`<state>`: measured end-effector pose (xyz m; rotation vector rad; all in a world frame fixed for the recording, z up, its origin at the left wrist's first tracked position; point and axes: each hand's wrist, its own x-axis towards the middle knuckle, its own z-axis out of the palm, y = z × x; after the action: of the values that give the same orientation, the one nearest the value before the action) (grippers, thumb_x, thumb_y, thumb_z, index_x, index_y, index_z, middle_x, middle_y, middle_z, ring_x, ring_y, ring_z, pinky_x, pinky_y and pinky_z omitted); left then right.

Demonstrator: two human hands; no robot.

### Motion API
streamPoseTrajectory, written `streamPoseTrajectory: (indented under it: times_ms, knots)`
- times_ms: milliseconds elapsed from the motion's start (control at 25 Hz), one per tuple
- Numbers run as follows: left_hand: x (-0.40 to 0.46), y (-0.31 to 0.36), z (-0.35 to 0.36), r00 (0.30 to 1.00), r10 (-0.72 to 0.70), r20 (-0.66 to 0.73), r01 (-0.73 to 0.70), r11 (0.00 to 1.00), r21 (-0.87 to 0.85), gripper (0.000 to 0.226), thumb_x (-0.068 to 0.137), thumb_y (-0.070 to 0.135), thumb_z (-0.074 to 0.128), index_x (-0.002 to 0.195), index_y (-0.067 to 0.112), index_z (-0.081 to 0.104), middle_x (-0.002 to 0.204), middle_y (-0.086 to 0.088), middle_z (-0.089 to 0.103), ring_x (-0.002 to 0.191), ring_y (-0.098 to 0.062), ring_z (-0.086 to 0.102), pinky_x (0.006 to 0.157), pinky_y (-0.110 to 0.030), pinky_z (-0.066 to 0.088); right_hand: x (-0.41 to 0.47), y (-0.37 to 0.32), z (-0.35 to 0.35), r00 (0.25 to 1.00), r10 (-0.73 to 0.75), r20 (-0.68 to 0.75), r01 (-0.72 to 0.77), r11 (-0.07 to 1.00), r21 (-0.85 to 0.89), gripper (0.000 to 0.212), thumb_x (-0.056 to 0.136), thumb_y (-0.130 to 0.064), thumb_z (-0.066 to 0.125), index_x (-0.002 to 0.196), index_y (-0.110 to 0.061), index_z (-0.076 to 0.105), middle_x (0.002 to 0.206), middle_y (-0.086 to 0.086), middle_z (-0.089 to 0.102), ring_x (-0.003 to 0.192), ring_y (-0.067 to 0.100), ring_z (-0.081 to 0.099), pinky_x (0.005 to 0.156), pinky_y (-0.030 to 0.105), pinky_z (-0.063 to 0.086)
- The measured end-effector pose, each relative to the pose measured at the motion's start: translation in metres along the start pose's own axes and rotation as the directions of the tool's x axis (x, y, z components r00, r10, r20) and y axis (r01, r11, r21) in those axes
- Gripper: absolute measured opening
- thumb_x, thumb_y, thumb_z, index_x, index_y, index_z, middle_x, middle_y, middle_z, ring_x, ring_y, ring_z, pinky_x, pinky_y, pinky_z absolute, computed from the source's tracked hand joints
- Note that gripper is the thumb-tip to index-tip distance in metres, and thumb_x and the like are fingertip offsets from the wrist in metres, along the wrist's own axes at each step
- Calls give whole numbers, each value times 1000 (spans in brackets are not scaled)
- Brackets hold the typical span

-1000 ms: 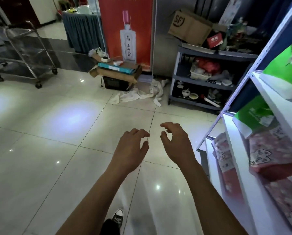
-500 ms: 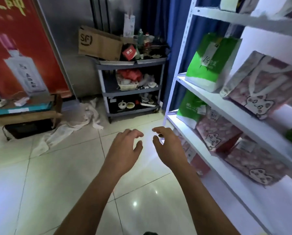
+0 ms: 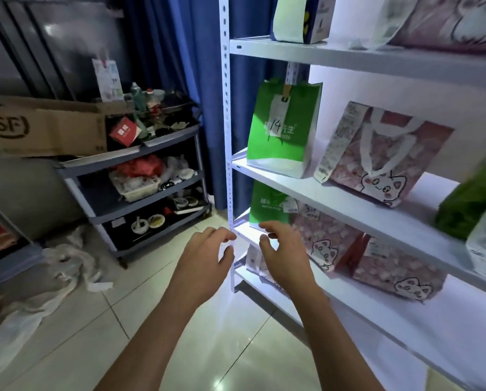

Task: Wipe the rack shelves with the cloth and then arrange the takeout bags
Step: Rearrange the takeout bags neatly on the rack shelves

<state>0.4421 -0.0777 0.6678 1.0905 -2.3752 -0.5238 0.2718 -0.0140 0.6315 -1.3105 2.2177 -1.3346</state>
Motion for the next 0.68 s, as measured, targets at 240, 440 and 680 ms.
streamPoseTrajectory:
  times_ms: [240, 440, 680]
  knots:
    - [84, 2, 36, 978, 179, 110, -166, 979, -121, 23, 100, 21, 48, 116, 31, 61, 116, 12, 61, 110, -12, 49, 92, -26, 42, 38, 29, -22, 982, 120, -143, -136, 985, -108, 27, 99, -28, 56, 124, -26, 64, 122, -10, 63, 107, 6, 59, 96, 29, 49]
    - [169, 10, 61, 918, 343, 200, -304, 931, -203, 26, 99, 19, 46, 120, 28, 58, 116, 8, 62, 106, -15, 52, 89, -31, 45, 81, 45, -38, 927, 240, -287, -286, 949, -131, 24, 98, -26, 56, 121, -26, 63, 117, -6, 62, 104, 10, 59, 95, 35, 51]
    - [273, 52, 84, 792, 532, 299, -413, 828, -380, 43, 99, 17, 45, 141, 20, 45, 138, -3, 59, 123, -25, 54, 103, -40, 44, 136, 47, -81, 744, 307, -593, -435, 897, -81, 30, 96, -24, 57, 125, -26, 63, 120, -3, 65, 105, 11, 59, 93, 34, 50]
